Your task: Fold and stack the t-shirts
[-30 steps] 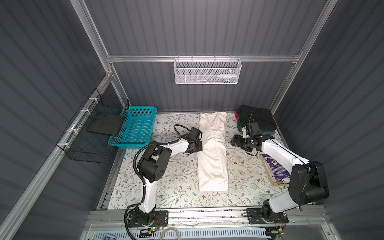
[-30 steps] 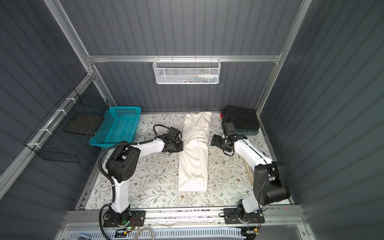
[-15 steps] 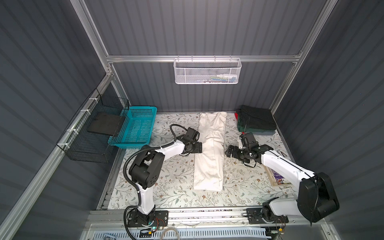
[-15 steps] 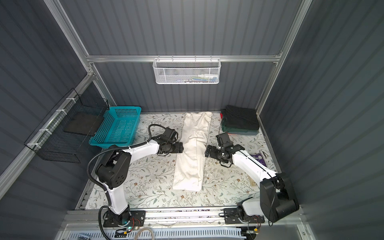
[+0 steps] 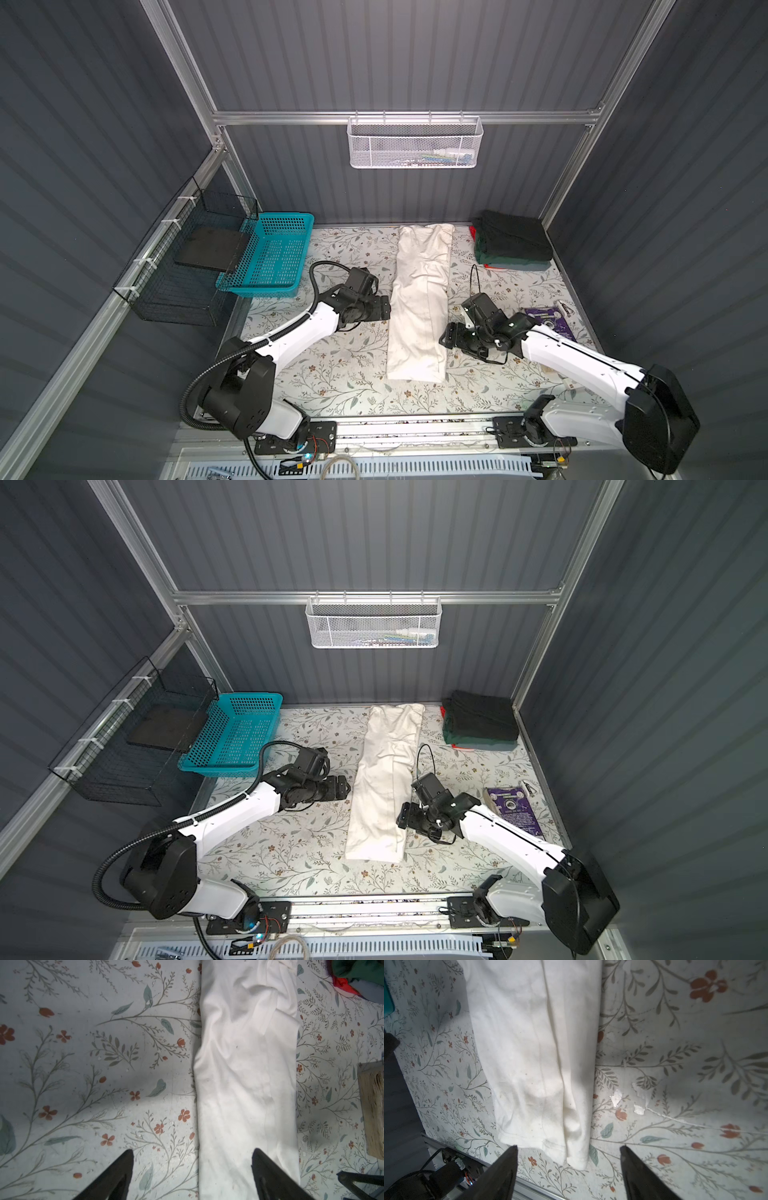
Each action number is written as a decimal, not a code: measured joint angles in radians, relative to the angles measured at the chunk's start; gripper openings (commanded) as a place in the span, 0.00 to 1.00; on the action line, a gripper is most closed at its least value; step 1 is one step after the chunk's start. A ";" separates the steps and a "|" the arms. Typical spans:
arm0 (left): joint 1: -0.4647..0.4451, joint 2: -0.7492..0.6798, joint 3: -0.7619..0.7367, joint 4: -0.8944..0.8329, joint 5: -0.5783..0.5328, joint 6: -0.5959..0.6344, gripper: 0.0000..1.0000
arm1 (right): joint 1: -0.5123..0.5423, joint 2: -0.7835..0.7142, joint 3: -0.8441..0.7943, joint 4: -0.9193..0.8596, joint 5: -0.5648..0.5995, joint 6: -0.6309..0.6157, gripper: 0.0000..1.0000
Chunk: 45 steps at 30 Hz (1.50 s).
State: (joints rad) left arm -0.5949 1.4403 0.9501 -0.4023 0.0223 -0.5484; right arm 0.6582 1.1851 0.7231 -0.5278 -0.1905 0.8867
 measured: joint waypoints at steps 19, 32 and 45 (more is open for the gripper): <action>-0.055 -0.209 -0.297 0.060 0.155 -0.134 0.89 | 0.152 -0.047 -0.190 0.155 0.022 0.171 0.58; -0.167 -0.217 -0.352 0.137 0.163 -0.212 0.86 | 0.187 -0.025 -0.268 0.261 0.048 0.257 0.46; -0.193 -0.236 -0.434 0.186 0.174 -0.260 0.83 | 0.243 -0.005 -0.277 0.305 0.069 0.302 0.37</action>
State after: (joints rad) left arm -0.7883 1.2045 0.5159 -0.2161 0.1959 -0.8082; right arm 0.9016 1.1797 0.4458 -0.2226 -0.1211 1.1885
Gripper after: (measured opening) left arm 0.834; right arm 0.385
